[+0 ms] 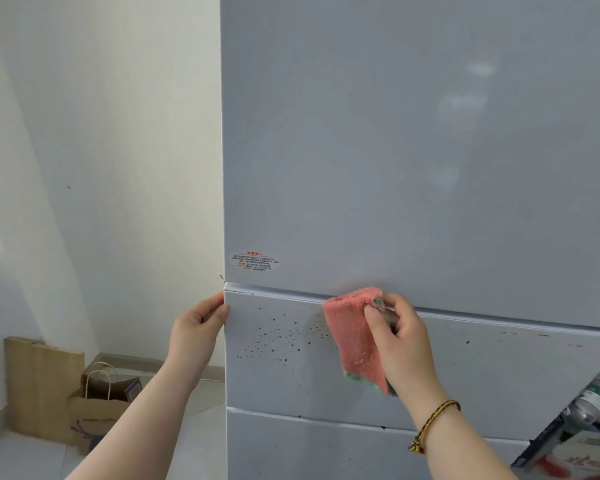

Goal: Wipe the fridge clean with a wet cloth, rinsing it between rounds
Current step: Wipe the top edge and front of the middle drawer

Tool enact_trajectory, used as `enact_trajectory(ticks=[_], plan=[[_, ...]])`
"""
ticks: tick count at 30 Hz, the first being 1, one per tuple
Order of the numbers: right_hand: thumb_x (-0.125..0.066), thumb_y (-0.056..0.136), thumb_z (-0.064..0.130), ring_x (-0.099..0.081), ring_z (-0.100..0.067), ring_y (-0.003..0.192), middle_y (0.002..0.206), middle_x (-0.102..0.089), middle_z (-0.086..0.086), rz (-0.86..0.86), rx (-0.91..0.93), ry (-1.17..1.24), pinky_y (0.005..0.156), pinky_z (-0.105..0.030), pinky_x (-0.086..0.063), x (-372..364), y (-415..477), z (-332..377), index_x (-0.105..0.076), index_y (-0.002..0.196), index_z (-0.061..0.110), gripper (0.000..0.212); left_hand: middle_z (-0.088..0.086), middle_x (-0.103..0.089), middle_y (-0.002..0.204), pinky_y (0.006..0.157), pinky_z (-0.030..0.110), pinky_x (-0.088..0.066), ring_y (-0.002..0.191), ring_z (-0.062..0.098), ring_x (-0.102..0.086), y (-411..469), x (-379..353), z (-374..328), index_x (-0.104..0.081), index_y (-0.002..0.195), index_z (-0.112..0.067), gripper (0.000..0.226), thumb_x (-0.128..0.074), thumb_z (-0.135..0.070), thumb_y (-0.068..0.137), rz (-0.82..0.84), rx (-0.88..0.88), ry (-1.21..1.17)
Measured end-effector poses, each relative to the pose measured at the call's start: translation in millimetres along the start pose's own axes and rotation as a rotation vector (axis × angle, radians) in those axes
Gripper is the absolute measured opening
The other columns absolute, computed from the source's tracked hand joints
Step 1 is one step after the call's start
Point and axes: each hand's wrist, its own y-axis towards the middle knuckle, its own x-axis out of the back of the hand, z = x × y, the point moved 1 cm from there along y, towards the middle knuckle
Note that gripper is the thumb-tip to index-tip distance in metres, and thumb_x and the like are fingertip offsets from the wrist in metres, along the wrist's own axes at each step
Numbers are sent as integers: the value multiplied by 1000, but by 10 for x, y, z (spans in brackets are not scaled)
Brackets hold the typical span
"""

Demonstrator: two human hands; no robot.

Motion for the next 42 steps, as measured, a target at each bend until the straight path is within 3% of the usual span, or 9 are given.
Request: enact_trajectory(ticks=[8,11,14,18,22,28,34,38,42], plan=[[-55,88,3,-56,4,60,60,-65,16,147,-81,138,60,-13,-45,-31,-84,-48,-64,75,26,28,-8,-59,102,84,22,-39,104,17,-52,-410,-6,14,-64,96,-21,19,-50,-10,90,-287,-170,142],[-57,86,4,-57,10,62,64,-67,21,250,-65,159,58,-5,-44,-93,-113,5,-65,75,29,28,-22,-65,81,71,3,-40,81,-9,-55,-616,-146,-115,-56,86,-39,31,-60,-8,83,48,-267,146],[-59,86,5,-60,-3,67,71,-68,8,337,-97,190,61,-14,-47,-201,-176,34,-62,81,27,22,-13,-63,94,73,8,-46,80,-4,-59,-619,-277,-145,-53,95,-41,30,-70,-23,77,389,-145,163],[-58,87,14,-53,-6,62,87,-64,2,338,-132,205,60,-20,-44,-309,-270,-5,-40,89,25,21,-2,-69,72,62,11,-47,69,8,-62,-605,-275,-128,-67,78,-20,10,-68,-11,79,397,-65,128],[-60,59,50,-51,12,74,112,-44,20,202,129,5,59,-6,-41,-417,-500,-20,-33,89,32,45,-2,-65,52,51,17,-50,50,7,-61,-612,-269,-152,-65,68,-8,16,-61,-4,83,307,59,-11],[-47,60,33,-53,-10,69,108,-41,4,92,710,-594,43,-8,-30,-615,-424,-299,-37,81,19,28,4,-68,61,62,25,-57,60,13,-66,-550,-242,-218,-66,74,-6,11,-60,-9,84,296,118,-61],[-50,70,17,-43,-20,85,105,-43,-6,-244,937,-543,74,-24,-35,-481,-79,-363,-43,85,14,17,-9,-64,74,70,18,-44,73,6,-57,-422,-32,-132,-62,74,-29,24,-56,-9,87,-26,-7,-5],[-38,92,17,-45,-22,106,123,-43,-4,-248,1127,-793,98,-29,-29,-653,119,-547,-50,97,16,13,-4,-57,102,81,24,-33,91,12,-51,-261,115,-120,-57,113,-23,24,-48,-15,92,-66,-10,-3],[-23,90,8,-3,-25,144,155,-1,-12,-259,1155,-1081,118,-39,-3,-929,57,-875,-35,133,10,45,-14,-55,107,87,18,-29,102,3,-47,-135,166,-88,-53,117,-31,28,-43,-18,95,96,-33,10]])
